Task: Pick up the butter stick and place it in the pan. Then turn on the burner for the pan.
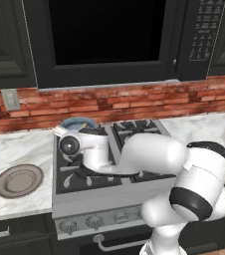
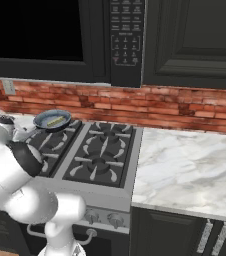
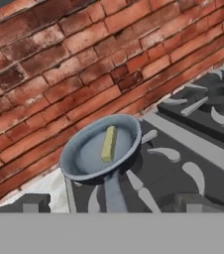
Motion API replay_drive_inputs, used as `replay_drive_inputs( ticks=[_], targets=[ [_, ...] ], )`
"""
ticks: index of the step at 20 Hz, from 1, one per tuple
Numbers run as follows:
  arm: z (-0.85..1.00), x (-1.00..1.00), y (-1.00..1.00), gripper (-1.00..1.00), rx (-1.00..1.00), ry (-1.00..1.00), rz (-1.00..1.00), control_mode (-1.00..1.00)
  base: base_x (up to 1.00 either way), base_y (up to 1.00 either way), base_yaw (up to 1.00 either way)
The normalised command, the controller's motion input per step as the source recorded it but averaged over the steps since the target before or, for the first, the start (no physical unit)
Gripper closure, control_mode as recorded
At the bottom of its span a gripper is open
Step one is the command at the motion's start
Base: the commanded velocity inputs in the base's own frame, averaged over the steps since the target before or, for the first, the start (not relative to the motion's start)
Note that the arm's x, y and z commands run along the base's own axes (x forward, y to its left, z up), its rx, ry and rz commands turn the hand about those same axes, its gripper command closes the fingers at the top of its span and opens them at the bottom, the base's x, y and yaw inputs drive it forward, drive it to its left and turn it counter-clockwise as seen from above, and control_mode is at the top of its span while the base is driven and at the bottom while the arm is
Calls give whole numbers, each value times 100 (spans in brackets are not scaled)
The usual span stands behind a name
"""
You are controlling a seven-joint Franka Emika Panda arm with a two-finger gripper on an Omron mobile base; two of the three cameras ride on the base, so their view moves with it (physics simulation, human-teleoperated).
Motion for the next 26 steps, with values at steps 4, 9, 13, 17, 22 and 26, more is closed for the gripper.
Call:
replay_drive_inputs(
  ticks=[4, 9, 13, 17, 22, 26],
  targets=[
    [29, -89, 19, -100, -7, -9, -2, -100, 0, 0, 0],
    [3, -97, 18, -100, -11, -11, -2, -100, 0, 0, 0],
    [0, -100, 17, -100, -12, -12, -1, -100, 0, 0, 0],
    [-2, -100, 15, -100, -11, -12, 0, -100, 0, 0, 0],
    [-19, -72, 4, -100, -9, -5, 0, -100, 0, 0, 0],
    [-35, -14, 0, -100, -11, -4, 3, -100, 0, 0, 0]
  ],
)
